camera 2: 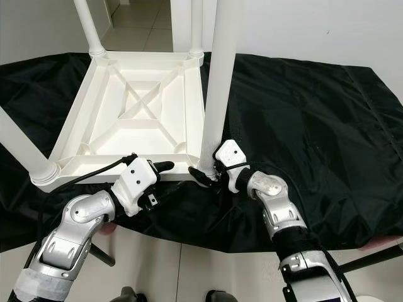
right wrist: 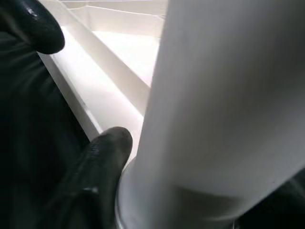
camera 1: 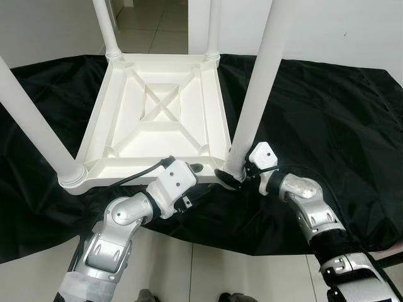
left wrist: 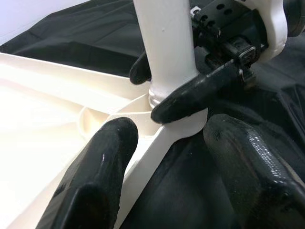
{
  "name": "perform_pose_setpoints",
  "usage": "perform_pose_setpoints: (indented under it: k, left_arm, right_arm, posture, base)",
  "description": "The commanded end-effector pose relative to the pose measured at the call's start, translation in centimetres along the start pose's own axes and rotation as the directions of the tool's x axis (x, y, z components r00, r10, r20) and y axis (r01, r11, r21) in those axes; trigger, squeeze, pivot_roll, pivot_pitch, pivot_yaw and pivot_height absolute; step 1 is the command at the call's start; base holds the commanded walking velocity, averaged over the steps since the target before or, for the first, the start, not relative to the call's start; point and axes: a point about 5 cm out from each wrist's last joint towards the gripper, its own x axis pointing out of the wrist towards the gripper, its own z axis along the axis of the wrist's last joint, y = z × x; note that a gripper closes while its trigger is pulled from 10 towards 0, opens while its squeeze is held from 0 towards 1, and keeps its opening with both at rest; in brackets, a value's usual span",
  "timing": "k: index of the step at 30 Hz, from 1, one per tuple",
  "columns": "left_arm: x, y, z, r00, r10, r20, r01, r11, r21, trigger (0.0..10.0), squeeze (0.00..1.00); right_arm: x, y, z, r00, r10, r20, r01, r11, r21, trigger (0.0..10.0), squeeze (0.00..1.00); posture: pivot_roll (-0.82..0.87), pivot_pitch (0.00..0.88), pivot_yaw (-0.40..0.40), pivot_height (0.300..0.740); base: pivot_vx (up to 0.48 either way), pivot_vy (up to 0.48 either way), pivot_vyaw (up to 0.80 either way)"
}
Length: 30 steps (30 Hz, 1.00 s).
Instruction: Building children table
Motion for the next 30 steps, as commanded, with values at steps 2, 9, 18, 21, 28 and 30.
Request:
perform_pose_setpoints:
  k: [2, 9, 18, 21, 28, 30]
  left_arm:
    - [-0.2, 0.3, -0.3, 0.997, 0.074, -0.019, -0.074, 0.997, -0.005, 10.0, 0.00]
    - [-0.1, 0.2, -0.3, 0.997, 0.079, -0.018, -0.079, 0.997, -0.013, 10.0, 0.00]
    - [-0.1, 0.4, -0.3, 0.997, 0.079, -0.015, -0.079, 0.997, -0.011, 10.0, 0.00]
    - [0.0, 0.4, -0.3, 0.997, 0.078, -0.015, -0.078, 0.997, -0.010, 10.0, 0.00]
    - [0.2, 0.1, -0.2, 0.998, 0.064, -0.009, -0.064, 0.998, -0.016, 10.0, 0.00]
    - [0.2, 0.0, -0.2, 0.998, 0.062, -0.008, -0.062, 0.998, -0.017, 10.0, 0.00]
  right_arm:
    - [-0.8, -0.5, -0.8, 0.999, 0.020, -0.033, -0.020, 1.000, 0.000, 0.0, 0.00]
    - [-1.3, -0.7, -1.1, 0.998, 0.043, -0.036, -0.042, 0.998, 0.048, 10.0, 0.00]
    - [-1.2, -0.6, -0.8, 0.999, -0.038, 0.009, 0.037, 0.993, 0.114, 10.0, 0.00]
    - [-1.0, -0.1, -0.6, 0.996, -0.080, 0.037, 0.074, 0.988, 0.135, 10.0, 0.00]
    - [-0.4, 1.0, -1.1, 0.974, -0.228, 0.016, 0.222, 0.960, 0.168, 10.0, 0.00]
    - [-0.3, 1.3, -1.3, 0.966, -0.257, 0.008, 0.252, 0.952, 0.173, 10.0, 0.00]
  posture:
    - [-0.01, 0.101, 0.025, 0.740]
    - [-0.02, 0.105, 0.023, 0.740]
    - [-0.03, 0.105, 0.027, 0.740]
    - [-0.03, 0.106, 0.028, 0.740]
    - [-0.05, 0.114, 0.032, 0.740]
    - [-0.05, 0.117, 0.032, 0.740]
  base:
    - [0.000, 0.000, 0.00]
    - [0.000, 0.000, 0.00]
    - [0.000, 0.000, 0.00]
    - [0.000, 0.000, 0.00]
    - [0.000, 0.000, 0.00]
    - [0.000, 0.000, 0.00]
